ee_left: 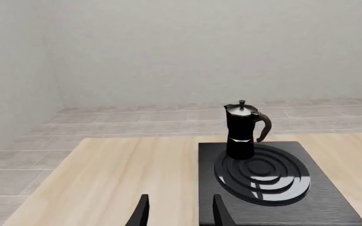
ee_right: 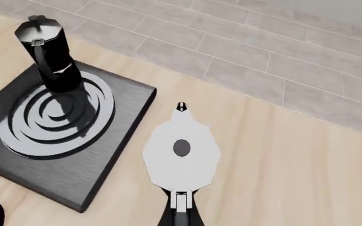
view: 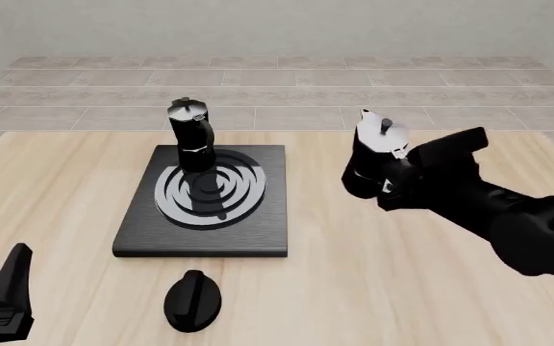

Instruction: Put both moka pots on the stove.

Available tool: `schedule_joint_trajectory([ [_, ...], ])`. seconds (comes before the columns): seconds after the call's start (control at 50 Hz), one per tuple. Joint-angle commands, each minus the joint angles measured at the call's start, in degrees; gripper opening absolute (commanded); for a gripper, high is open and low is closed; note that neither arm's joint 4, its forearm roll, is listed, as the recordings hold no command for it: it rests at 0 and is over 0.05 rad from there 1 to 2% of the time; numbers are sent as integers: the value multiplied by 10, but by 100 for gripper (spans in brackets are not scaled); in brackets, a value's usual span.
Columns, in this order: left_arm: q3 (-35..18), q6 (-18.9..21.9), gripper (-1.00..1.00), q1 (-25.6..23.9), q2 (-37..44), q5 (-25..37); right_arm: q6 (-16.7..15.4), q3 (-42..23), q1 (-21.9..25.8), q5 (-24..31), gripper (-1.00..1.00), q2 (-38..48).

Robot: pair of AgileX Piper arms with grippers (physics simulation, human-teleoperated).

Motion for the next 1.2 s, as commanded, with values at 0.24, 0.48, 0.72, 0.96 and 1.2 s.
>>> schedule_joint_trajectory([
  [0.24,1,1,100,2,0,-3,-5,-134,89,-2,-100,106],
  [0.48,2,7,100,-1,0,-2,-28,-180,122,1,-100,158],
  [0.72,1,12,100,-3,0,-2,-34,-222,141,3,-100,205],
  [0.96,2,14,100,-3,0,-4,-44,-273,158,17,-100,247],
  [1.2,2,15,100,-1,0,-5,-48,-345,166,54,-100,275],
])
